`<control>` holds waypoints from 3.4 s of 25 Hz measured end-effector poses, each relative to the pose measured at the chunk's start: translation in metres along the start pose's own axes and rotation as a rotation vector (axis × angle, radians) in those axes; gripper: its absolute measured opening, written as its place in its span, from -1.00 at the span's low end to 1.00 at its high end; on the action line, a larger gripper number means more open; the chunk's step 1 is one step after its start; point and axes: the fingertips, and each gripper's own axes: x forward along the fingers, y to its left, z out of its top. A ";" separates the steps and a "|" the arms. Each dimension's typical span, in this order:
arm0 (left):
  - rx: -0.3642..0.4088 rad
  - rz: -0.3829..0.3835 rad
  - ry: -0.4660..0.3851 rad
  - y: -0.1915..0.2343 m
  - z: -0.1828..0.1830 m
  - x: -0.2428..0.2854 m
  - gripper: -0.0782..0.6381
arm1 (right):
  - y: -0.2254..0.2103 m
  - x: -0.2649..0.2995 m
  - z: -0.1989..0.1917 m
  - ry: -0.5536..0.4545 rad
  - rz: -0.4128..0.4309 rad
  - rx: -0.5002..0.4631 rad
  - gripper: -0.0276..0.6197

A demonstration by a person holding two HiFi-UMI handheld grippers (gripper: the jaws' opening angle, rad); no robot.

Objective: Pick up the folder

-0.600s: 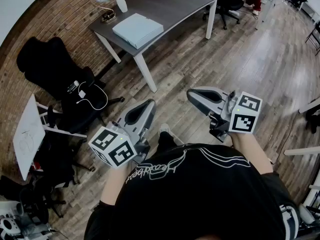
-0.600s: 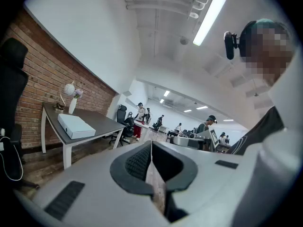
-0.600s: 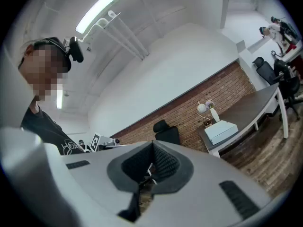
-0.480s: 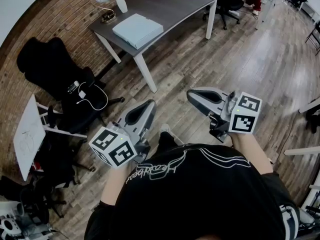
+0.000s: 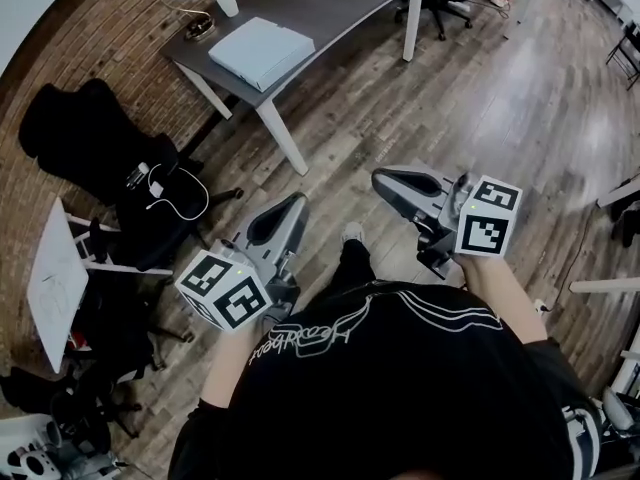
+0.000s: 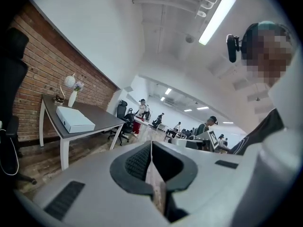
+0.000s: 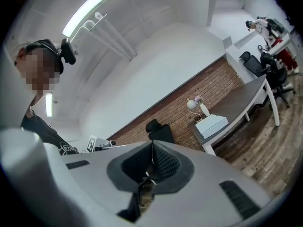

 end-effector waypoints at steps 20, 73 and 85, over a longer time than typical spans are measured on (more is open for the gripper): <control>-0.179 0.019 0.001 0.248 0.080 0.142 -0.75 | -0.226 0.166 0.085 0.058 -0.076 0.124 -0.91; -0.669 0.755 0.061 0.579 0.021 0.255 -0.16 | -0.615 0.414 0.070 0.749 0.060 0.126 -0.44; -0.663 0.739 0.102 0.566 0.015 0.254 -0.17 | -0.607 0.403 0.069 0.734 0.016 0.113 -0.53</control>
